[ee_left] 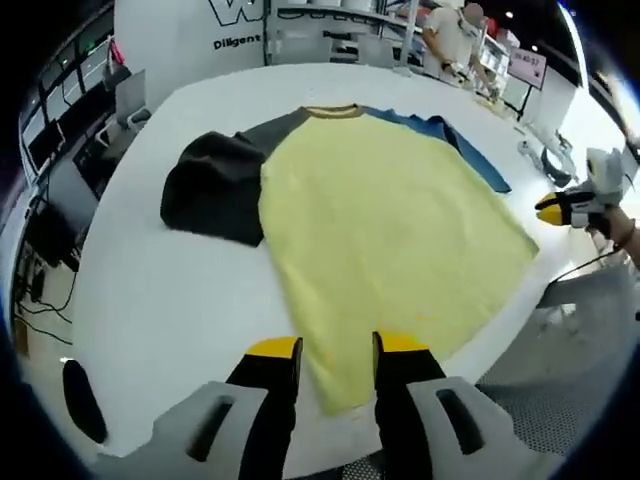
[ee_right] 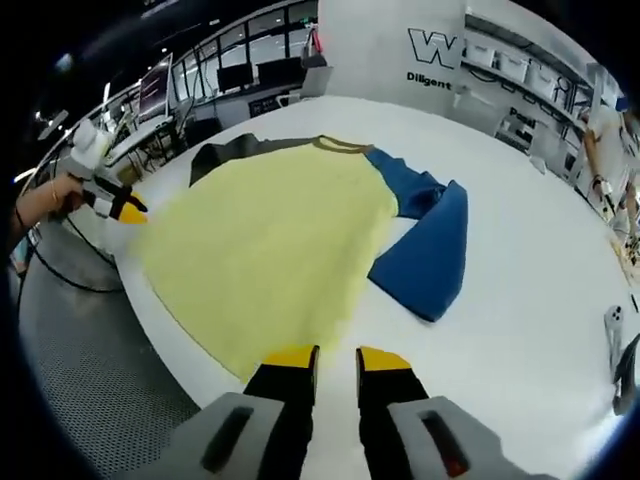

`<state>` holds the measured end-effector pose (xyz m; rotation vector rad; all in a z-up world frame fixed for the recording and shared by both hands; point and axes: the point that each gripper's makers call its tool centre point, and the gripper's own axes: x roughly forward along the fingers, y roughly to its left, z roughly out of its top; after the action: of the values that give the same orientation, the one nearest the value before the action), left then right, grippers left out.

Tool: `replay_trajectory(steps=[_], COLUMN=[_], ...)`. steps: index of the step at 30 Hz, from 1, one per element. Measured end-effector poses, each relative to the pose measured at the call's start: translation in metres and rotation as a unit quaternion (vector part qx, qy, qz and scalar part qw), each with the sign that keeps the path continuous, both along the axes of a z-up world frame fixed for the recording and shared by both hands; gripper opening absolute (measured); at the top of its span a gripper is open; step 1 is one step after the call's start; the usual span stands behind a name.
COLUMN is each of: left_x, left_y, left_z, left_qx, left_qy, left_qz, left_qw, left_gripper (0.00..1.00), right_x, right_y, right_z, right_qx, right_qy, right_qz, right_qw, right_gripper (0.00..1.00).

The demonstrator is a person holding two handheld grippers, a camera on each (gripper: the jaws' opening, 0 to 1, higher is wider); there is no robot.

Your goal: Fold the garment on the visible template until the final outline fits inside the template.

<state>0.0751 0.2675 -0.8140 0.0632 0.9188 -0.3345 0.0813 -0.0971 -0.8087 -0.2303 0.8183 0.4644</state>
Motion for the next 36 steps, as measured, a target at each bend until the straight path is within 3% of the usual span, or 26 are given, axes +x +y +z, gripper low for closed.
replay_trajectory(steps=[3,6,13,17,24,26,27,29,34,36], left_x=[0.009,0.014,0.019,0.017,0.023,0.025,0.029,0.030,0.038,0.038], left_y=[-0.002,-0.002,-0.004,-0.015,-0.017,-0.020,-0.022,-0.022,-0.021,-0.019], left_z=[0.016,0.022,0.029,0.035,0.045,0.051,0.056,0.057,0.066,0.064], left_qx=[-0.013,-0.019,-0.031,-0.050,-0.055,-0.067,-0.092,-0.110,-0.106,-0.099], left_qy=[-0.025,-0.032,-0.045,-0.054,-0.069,-0.076,-0.085,-0.080,-0.110,-0.105], left_qz=[0.000,-0.002,0.002,-0.006,-0.010,-0.012,0.002,0.006,0.008,0.012], left_qw=[0.9996,0.9993,0.9985,0.9972,0.9960,0.9948,0.9922,0.9907,0.9883,0.9895], left_gripper=[0.44,0.48,0.57,0.69,0.82,0.84,0.85,0.89,0.99,0.99], right_x=[0.016,0.029,0.050,0.062,0.078,0.082,0.083,0.086,0.090,0.092], right_y=[-0.012,-0.016,-0.014,-0.010,-0.008,-0.008,-0.008,-0.007,-0.004,-0.001], right_z=[0.005,0.010,0.010,0.002,-0.016,-0.023,-0.024,-0.027,-0.035,-0.035], right_qx=[-0.017,-0.018,-0.010,-0.012,-0.044,-0.047,-0.046,-0.044,-0.063,-0.067], right_qy=[-0.017,-0.032,-0.036,-0.036,-0.021,-0.010,-0.009,-0.002,0.012,0.010], right_qz=[-0.010,-0.011,-0.002,0.012,0.051,0.056,0.057,0.066,0.094,0.102], right_qw=[0.9997,0.9993,0.9993,0.9992,0.9975,0.9972,0.9972,0.9969,0.9935,0.9924], right_gripper=[0.16,0.18,0.27,0.29,0.32,0.33,0.34,0.36,0.34,0.35])
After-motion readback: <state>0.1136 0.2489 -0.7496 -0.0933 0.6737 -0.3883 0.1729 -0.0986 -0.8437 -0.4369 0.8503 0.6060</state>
